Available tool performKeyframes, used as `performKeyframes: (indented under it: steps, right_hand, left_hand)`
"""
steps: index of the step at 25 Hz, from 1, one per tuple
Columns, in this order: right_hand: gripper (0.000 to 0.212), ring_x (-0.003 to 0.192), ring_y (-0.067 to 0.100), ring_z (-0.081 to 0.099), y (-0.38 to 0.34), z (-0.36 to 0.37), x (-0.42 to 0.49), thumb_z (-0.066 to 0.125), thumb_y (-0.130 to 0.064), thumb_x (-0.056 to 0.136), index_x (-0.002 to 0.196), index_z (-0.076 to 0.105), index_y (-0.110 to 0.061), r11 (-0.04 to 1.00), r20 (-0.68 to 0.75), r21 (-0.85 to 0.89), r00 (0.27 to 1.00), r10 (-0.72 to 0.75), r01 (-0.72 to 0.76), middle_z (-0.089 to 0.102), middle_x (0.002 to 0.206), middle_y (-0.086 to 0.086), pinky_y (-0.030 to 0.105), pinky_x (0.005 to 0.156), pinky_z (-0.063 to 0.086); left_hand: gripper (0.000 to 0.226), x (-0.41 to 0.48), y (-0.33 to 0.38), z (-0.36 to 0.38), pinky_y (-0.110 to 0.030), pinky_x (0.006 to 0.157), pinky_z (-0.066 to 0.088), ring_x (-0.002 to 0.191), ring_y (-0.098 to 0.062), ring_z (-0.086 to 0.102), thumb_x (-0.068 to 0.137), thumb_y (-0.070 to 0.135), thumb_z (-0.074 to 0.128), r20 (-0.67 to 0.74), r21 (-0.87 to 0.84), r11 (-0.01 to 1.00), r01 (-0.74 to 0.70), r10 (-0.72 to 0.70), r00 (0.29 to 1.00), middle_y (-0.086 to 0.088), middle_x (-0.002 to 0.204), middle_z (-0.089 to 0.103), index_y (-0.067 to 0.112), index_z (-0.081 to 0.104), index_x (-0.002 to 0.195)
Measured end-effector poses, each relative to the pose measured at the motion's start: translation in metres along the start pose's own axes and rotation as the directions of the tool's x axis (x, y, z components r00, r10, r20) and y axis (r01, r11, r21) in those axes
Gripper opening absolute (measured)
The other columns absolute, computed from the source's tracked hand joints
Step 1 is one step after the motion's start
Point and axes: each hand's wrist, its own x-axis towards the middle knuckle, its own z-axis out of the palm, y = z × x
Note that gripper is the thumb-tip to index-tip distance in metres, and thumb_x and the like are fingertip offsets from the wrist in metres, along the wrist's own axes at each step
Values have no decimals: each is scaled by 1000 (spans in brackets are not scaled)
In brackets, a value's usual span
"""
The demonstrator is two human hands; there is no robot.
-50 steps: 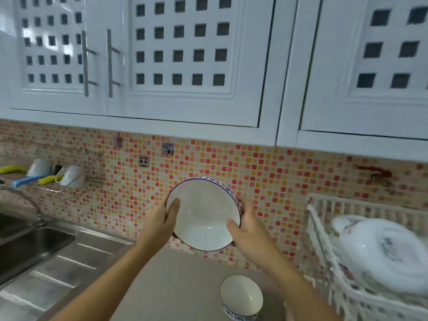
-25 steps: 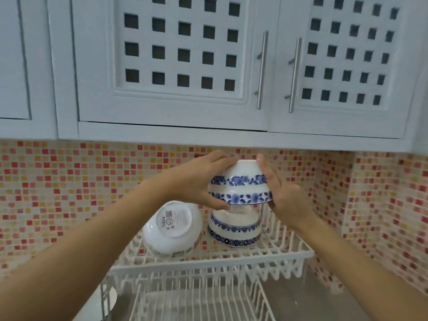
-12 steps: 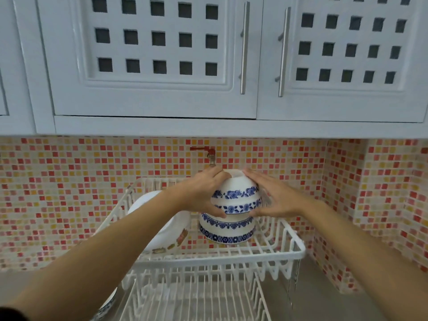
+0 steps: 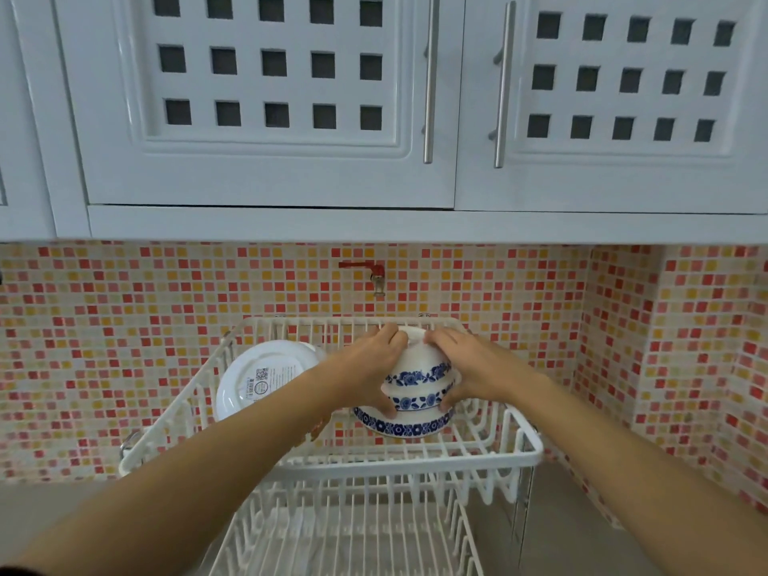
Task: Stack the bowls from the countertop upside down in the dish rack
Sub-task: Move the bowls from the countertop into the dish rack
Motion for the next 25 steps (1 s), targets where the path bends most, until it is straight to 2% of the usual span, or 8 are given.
performKeyframes:
  steps: [7, 10, 13, 16, 18, 20, 22, 25]
  right_hand:
    - [83, 100, 20, 55, -3, 1, 1, 84, -52, 52, 115, 43, -16, 990, 39, -138, 999, -6, 11, 53, 117, -2, 33, 75, 49]
    - [84, 98, 21, 57, -6, 1, 1, 83, -54, 52, 115, 42, -15, 981, 44, -194, 999, -13, 22, 53, 117, -1, 36, 76, 51]
    - [85, 102, 20, 56, -6, 4, 0, 83, -53, 54, 118, 41, -17, 985, 57, -170, 998, -15, 25, 51, 120, -2, 34, 76, 50]
    - [92, 117, 16, 50, -6, -1, -3, 80, -55, 57, 132, 35, -24, 999, 109, -10, 993, 37, -36, 45, 135, -8, 37, 91, 50]
    - [90, 131, 16, 40, -11, -13, -4, 71, -56, 70, 142, 27, -26, 997, 136, 49, 989, 52, -59, 33, 149, -9, 41, 106, 40]
    - [73, 138, 17, 32, -27, -29, 1, 51, -54, 87, 147, 23, -23, 996, 45, 62, 997, 65, -68, 27, 154, -4, 37, 111, 31]
    - [60, 141, 17, 28, -59, -45, 14, 33, -48, 96, 147, 23, -19, 993, -145, 97, 986, 81, -67, 27, 155, 0, 35, 113, 23]
    - [54, 142, 15, 25, -130, -52, 35, 29, -42, 100, 147, 25, -15, 953, -341, 303, 934, 107, 2, 27, 155, 1, 34, 114, 21]
  left_hand:
    - [84, -1, 4, 8, -25, 78, 37, 109, -24, 43, 59, 39, 84, 15, 27, 999, 18, -19, 1000, -8, 127, 36, 9, 36, 121]
    - [85, -1, 6, 8, -27, 83, 40, 108, -24, 43, 60, 40, 84, 16, 54, 999, 7, -8, 1000, -9, 125, 36, 8, 35, 122]
    - [89, -2, 5, 7, -28, 88, 39, 109, -24, 42, 62, 43, 81, 46, 33, 999, -4, 2, 999, -9, 126, 35, 7, 33, 128]
    - [95, -9, -2, 0, -34, 103, 36, 127, -28, 37, 74, 43, 73, 82, -128, 991, 31, -20, 996, -10, 142, 29, 9, 19, 144]
    - [81, -14, -10, -14, -35, 114, 26, 139, -26, 27, 87, 36, 60, 12, -206, 976, 64, -63, 998, -8, 155, 19, 10, 13, 148]
    - [62, -22, -22, -34, -35, 116, 22, 142, -25, 24, 97, 30, 43, -102, -228, 969, 98, -124, 987, -9, 156, 19, 9, 15, 148]
    - [52, -38, -41, -55, -35, 114, 27, 139, -27, 32, 101, 29, 31, -165, -270, 952, 142, -191, 968, -13, 152, 30, 8, 19, 147]
    - [51, -76, -82, -72, -34, 108, 35, 129, -27, 47, 102, 33, 24, -210, -334, 921, 201, -281, 937, -17, 142, 47, 7, 23, 146]
